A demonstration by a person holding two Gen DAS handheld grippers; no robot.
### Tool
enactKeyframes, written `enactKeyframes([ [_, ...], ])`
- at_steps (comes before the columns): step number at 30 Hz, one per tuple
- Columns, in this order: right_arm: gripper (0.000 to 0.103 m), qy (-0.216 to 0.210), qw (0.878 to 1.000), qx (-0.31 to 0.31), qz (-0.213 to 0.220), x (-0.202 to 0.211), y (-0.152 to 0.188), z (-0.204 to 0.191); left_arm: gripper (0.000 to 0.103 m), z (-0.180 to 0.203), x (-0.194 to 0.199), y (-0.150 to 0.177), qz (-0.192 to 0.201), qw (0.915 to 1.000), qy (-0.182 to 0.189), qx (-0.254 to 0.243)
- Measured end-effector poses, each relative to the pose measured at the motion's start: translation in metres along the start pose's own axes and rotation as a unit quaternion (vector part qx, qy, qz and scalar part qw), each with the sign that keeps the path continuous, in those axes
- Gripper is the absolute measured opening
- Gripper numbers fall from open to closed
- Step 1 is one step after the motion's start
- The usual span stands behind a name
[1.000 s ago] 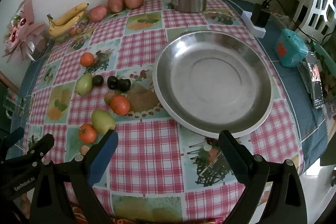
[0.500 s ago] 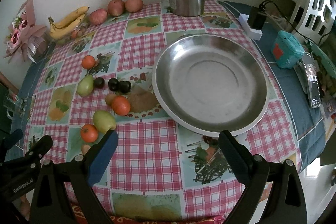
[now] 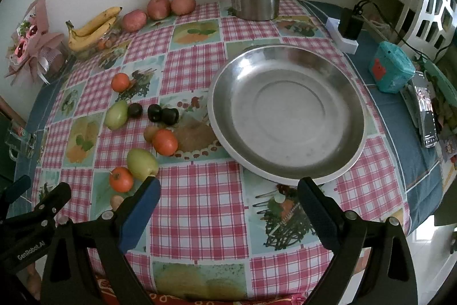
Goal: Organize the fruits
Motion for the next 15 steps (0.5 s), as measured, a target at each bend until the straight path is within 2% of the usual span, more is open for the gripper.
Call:
enactKeyframes([
  [15,0.097,0.012,1.000,0.004,0.001,0.0009,0.0005,0.0007,0.103,-0.0035,-0.0005,0.0011,0.000,1.0000,0.000,0.008],
])
Point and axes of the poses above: each gripper's, at about its wrist camera, not at the fingertips, and x roughly against the way its jaws point, z to its right, y to its underside, the point moved 9 cm from there along -x, roughly the way its jaws point, and after that the axes turned 13 degrees about y, right-handed, at the moved point
